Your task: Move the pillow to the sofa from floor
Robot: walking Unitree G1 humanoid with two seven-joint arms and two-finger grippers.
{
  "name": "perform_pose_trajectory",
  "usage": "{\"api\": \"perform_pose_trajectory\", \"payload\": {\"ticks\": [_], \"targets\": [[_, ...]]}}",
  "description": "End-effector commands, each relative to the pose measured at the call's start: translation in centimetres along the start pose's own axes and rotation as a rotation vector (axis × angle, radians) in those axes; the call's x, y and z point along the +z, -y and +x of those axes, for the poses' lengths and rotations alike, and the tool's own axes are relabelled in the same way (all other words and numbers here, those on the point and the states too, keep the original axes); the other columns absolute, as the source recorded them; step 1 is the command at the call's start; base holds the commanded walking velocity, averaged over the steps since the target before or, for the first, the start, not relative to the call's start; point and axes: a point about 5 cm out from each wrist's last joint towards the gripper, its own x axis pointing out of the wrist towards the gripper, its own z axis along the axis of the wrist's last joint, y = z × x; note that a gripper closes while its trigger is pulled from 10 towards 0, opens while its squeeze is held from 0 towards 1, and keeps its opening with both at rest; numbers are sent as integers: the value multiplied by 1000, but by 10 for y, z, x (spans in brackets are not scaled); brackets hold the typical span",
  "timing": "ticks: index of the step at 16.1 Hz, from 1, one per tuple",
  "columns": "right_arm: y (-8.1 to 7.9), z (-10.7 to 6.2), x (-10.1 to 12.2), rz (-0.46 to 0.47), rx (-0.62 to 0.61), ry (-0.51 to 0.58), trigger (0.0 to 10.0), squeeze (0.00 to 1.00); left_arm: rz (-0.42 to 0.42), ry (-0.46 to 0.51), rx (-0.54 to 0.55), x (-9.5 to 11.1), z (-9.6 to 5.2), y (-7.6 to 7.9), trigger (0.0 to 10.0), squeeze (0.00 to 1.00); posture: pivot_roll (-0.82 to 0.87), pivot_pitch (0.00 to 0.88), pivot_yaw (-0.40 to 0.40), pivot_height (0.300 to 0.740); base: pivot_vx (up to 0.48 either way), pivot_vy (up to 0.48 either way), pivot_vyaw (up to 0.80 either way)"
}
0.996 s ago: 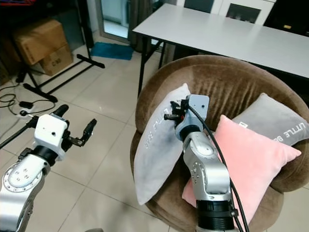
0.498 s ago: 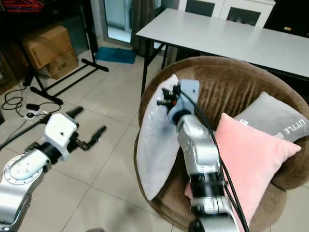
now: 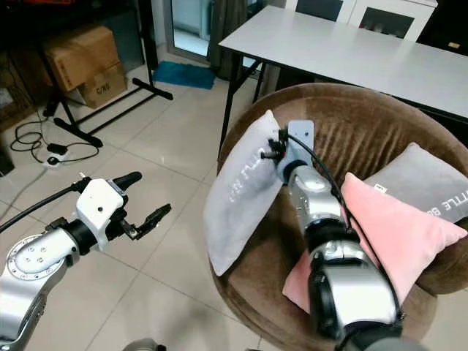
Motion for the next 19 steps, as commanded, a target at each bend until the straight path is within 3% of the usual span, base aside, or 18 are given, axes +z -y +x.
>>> {"api": "perform_pose_trajectory", "payload": {"ticks": [1,3,6,9,10,11,14,16,17,18,19], "targets": [[13,1,18,-55,-49,53,10000,0,6,5,5,2,-2,1,10000,180,94,0,-122,740,0,0,0],[36,-2,17,-73,-180,18,10000,1000,5,1,20,1,-5,0,10000,180,103,0,-128,740,0,0,0],[62,-9,14,-92,-301,-14,10000,1000,12,-2,25,0,-3,-2,10000,180,103,0,-121,740,0,0,0],[77,-15,16,-97,-337,-10,10000,1000,21,6,28,2,1,-5,10000,180,94,0,-110,740,0,0,0],[81,-17,18,-73,-329,7,10000,690,24,12,31,2,3,-5,10000,180,90,0,-109,740,0,0,0],[82,-17,21,-33,-298,39,10000,0,27,14,50,1,5,-5,10000,173,81,0,-109,740,0,0,0],[78,-23,6,98,-265,130,10000,0,-12,-70,272,-18,9,-8,10000,180,56,0,-103,740,0,0,0],[63,-36,-22,143,-233,145,10000,0,-19,-86,378,-23,4,-7,10000,176,25,0,-73,740,0,0,-781],[56,-42,-30,131,-218,137,10000,0,-26,-95,417,-25,1,-7,10000,176,5,0,-56,740,0,0,-788],[37,-63,-51,96,-185,115,10000,0,-37,-120,465,-34,-8,-4,10000,176,4,0,-58,740,0,0,-781],[29,-73,-58,88,-186,111,10000,0,-41,-128,477,-38,-11,-2,10000,180,14,0,-65,740,0,0,-781]]}}
